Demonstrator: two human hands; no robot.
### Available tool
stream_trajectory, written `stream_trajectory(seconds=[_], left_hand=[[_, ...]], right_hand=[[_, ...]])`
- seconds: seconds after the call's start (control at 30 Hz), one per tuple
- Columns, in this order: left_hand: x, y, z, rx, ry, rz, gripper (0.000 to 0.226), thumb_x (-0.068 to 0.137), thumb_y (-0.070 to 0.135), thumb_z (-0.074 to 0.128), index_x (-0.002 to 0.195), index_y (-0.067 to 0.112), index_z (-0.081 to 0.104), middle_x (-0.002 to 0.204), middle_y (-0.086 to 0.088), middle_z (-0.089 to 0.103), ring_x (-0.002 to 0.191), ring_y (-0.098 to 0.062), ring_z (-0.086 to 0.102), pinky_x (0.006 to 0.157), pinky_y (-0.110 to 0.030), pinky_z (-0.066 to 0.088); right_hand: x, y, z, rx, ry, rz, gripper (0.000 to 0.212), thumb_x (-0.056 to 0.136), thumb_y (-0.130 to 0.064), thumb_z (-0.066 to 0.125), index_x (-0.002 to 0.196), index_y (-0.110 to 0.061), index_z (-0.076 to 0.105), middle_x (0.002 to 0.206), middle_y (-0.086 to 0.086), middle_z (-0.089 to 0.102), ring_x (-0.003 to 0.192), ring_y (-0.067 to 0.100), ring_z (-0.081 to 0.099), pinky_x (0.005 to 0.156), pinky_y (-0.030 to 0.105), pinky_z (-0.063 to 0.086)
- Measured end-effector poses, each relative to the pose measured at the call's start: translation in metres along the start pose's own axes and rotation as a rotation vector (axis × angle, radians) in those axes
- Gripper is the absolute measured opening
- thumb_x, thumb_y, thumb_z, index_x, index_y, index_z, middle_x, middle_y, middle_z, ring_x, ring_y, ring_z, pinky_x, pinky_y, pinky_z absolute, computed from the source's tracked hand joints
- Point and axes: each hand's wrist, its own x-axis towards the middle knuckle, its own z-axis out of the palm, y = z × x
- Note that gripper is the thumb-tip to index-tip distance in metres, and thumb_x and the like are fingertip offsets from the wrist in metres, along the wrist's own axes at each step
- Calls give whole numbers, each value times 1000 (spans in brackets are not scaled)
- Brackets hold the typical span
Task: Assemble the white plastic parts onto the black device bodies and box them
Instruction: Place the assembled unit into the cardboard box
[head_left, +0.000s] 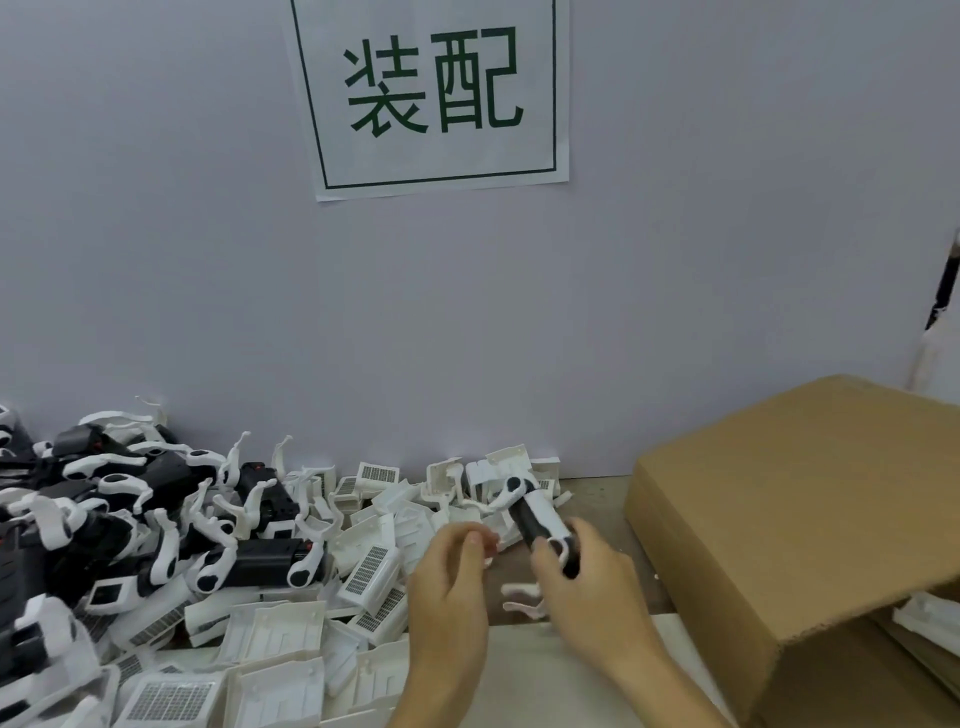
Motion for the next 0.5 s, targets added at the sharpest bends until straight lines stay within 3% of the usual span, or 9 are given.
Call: stream_trajectory(seconds=[0.07, 0.13, 0.23, 0.33, 0.43, 0.5], left_hand=[[0, 0, -3, 41, 52, 60, 29, 101, 0, 48, 85, 13, 68, 81, 2, 73, 78, -7, 67, 74, -29, 50], [-2, -2, -3, 64, 12, 33, 30, 100, -2, 48, 84, 13, 67, 78, -2, 72, 74, -5, 64, 69, -23, 46], [-3, -4, -1, 116, -63, 9, 27, 99, -1, 50, 85, 16, 66, 77, 0, 71, 71, -2, 61, 65, -18, 44], [-3, -4, 0, 116, -67, -26, 24, 99, 2, 51, 87, 18, 65, 75, 3, 71, 70, -2, 59, 68, -26, 43], [-3, -4, 0, 123, -66, -52, 24, 100, 5, 50, 88, 19, 65, 76, 3, 70, 71, -2, 58, 68, -26, 42], [-2, -4, 1, 112, -61, -74, 23, 100, 5, 50, 88, 18, 65, 76, 0, 70, 74, -5, 59, 69, -24, 44]], right_hand=[[9, -3, -18, 162, 81, 172, 26, 97, -36, 51, 78, -19, 60, 69, -5, 64, 61, 8, 57, 58, 20, 44], [19, -15, -42, 606, 107, 318, 30, 100, -28, 44, 85, -10, 64, 78, 7, 67, 68, 22, 63, 67, 34, 50], [39, -34, -94, 1094, 85, 161, 35, 102, -17, 35, 120, -25, 64, 111, -1, 74, 92, 23, 74, 73, 35, 45], [71, -38, -164, 1256, 258, 9, 44, 100, -21, 44, 142, -32, 53, 136, -2, 63, 111, 19, 68, 75, 28, 52], [99, -15, -211, 1307, 437, 136, 54, 104, -38, 34, 153, -16, 34, 153, 10, 44, 131, 28, 53, 72, 28, 58], [103, -1, -218, 1375, 368, 240, 62, 108, -43, 20, 156, -4, 19, 161, 14, 30, 145, 29, 37, 77, 30, 57]])
